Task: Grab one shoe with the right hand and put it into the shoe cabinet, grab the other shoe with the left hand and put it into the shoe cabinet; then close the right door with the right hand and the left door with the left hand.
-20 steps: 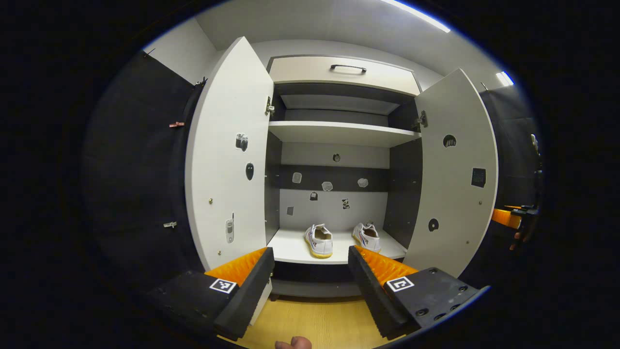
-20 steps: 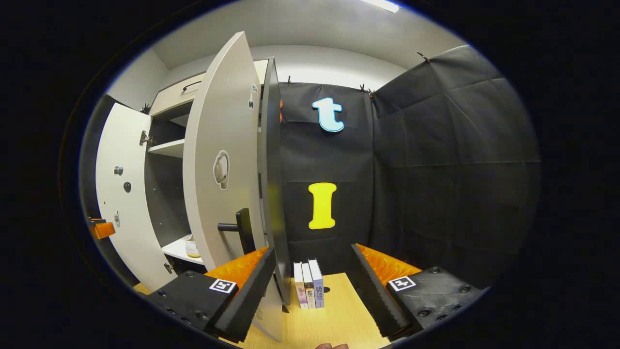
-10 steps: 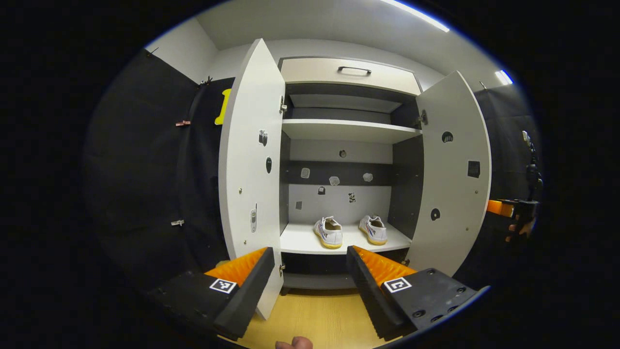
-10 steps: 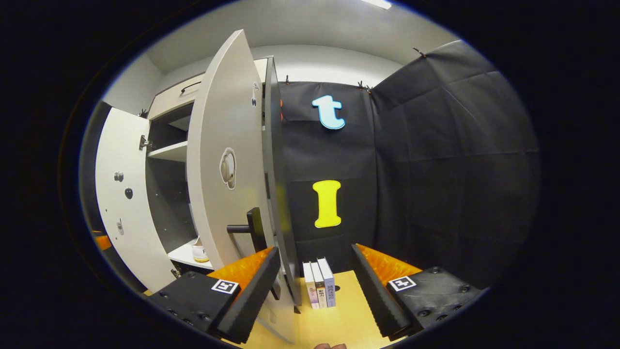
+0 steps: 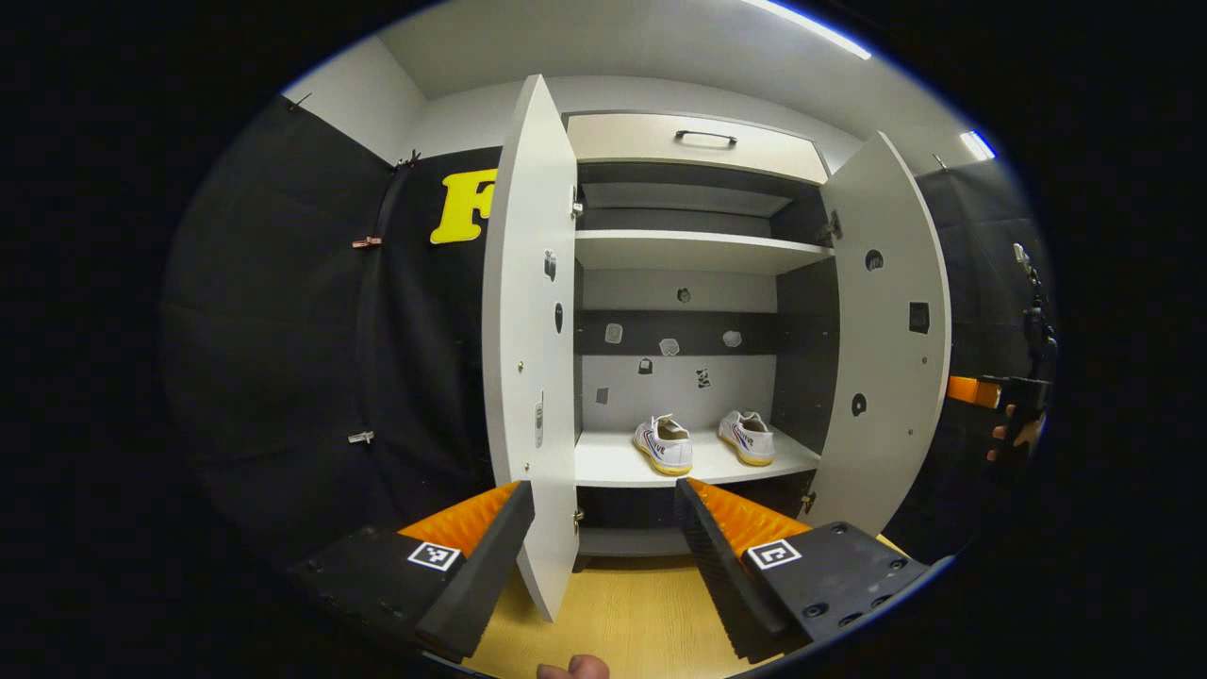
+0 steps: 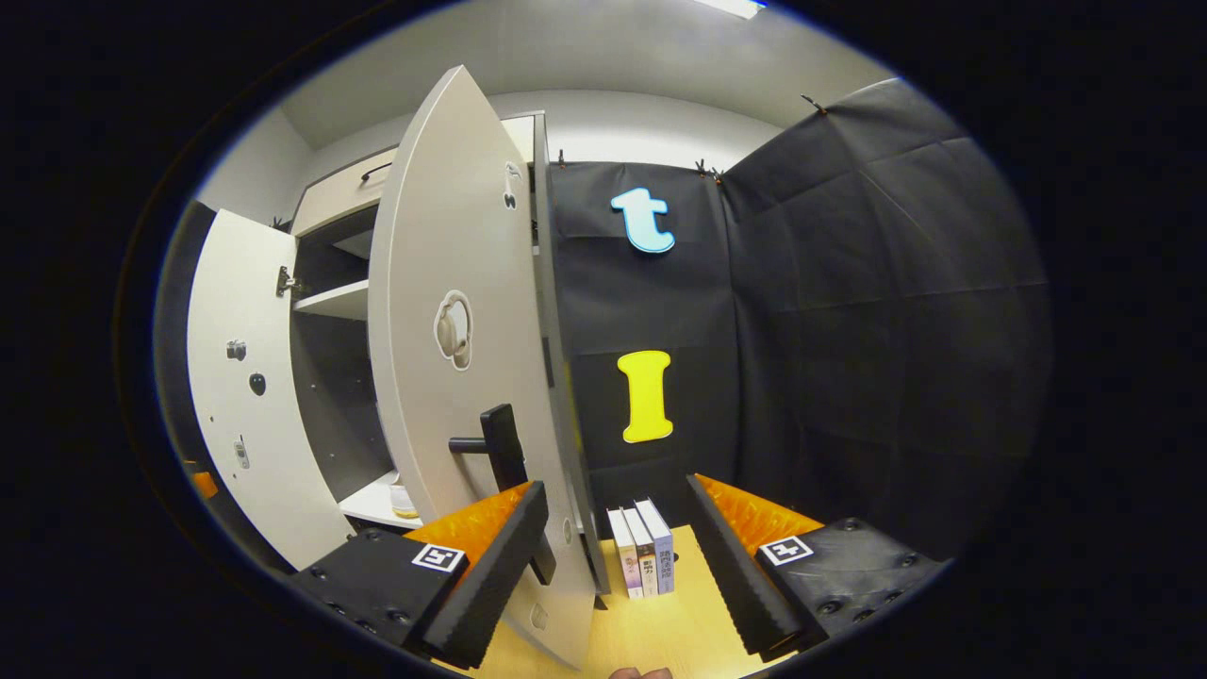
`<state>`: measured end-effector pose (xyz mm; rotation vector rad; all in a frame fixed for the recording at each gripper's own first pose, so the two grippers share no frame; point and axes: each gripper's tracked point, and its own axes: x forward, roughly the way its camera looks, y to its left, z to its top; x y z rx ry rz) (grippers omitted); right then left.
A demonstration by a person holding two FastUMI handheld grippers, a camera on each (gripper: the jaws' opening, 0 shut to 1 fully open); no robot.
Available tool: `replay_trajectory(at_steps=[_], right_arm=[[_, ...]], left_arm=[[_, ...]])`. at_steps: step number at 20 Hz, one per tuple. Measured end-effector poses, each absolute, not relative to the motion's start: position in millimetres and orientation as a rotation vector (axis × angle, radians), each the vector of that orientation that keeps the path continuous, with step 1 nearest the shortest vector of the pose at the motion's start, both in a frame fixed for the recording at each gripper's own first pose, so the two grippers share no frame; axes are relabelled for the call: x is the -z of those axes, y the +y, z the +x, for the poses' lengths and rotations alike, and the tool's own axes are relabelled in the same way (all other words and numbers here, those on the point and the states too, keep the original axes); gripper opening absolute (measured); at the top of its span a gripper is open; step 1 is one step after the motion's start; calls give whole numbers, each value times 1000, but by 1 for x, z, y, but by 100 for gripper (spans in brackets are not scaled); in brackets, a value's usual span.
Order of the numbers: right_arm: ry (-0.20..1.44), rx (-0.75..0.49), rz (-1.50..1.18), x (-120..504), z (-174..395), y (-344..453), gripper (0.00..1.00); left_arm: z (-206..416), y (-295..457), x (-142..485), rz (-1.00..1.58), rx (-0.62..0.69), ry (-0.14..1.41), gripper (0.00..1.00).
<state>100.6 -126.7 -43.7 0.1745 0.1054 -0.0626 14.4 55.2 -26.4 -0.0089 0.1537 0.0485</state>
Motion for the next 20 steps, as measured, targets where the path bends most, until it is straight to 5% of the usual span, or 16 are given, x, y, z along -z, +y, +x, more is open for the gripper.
replay_trajectory(at_steps=[14,20], right_arm=[[96,-213,178,32,105,11,98],[97,-240,192,27,83,25,98]], left_arm=[[-6,95,30,-54,-119,149,94],[-5,125,31,-55,-161,145,94]])
